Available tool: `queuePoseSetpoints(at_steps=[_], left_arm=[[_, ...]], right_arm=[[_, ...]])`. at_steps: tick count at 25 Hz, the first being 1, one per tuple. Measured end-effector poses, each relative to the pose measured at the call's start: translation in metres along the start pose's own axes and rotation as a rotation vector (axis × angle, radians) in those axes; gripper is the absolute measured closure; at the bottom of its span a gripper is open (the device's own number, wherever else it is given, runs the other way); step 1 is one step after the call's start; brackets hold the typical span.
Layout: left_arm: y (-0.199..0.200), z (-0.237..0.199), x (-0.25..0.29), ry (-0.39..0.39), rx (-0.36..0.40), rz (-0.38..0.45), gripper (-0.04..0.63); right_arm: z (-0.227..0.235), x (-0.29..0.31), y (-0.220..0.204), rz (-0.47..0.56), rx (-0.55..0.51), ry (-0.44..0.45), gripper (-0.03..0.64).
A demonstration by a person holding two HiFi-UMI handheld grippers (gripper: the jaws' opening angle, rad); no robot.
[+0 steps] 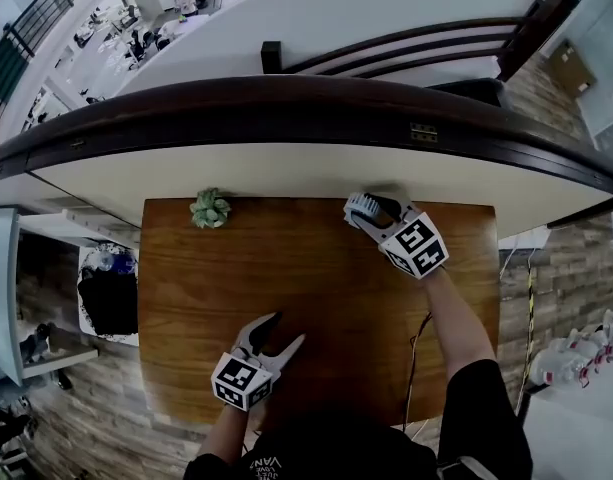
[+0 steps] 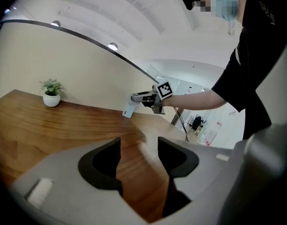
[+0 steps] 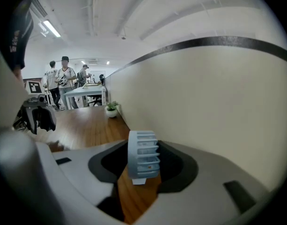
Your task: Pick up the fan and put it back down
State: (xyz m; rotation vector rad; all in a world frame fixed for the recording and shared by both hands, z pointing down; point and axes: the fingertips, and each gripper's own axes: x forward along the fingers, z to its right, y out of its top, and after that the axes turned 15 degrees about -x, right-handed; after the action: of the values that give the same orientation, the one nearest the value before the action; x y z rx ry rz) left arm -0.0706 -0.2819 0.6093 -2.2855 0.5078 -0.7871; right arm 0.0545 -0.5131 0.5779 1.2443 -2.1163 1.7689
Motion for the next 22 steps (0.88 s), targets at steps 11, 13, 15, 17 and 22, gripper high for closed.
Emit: queuePoseSetpoints(at_steps=[11,13,15,17,22], left_arm=[[0.002,-0.002,-0.001,0.016,-0.004,0.007,0.359],[0.001,0.001,-0.001,0.019,-0.007,0.009,0.359],[0.003,0.007,-0.001,0.022,-0.015,0.017,0.359],[0.005,0.012,-0.001,0.022,-0.014,0.023,0.359],[0.004,0.021,-0.003,0.024,0.014,0.035,0.359]], right_arm=[[0.005,0.0,0.001,-0.007,0.009,-0.009,0.421],[0.007,-0.004,0.002,0.009,0.037,-0.021,0.414],[0.008,-0.012,0.005,0.032,0.062,-0.038,0.41],[0.008,-0.021,0.009,0.05,0.074,-0.057,0.407],[0.0,-0.051,0.015,0.091,0.118,-0.121,0.408]])
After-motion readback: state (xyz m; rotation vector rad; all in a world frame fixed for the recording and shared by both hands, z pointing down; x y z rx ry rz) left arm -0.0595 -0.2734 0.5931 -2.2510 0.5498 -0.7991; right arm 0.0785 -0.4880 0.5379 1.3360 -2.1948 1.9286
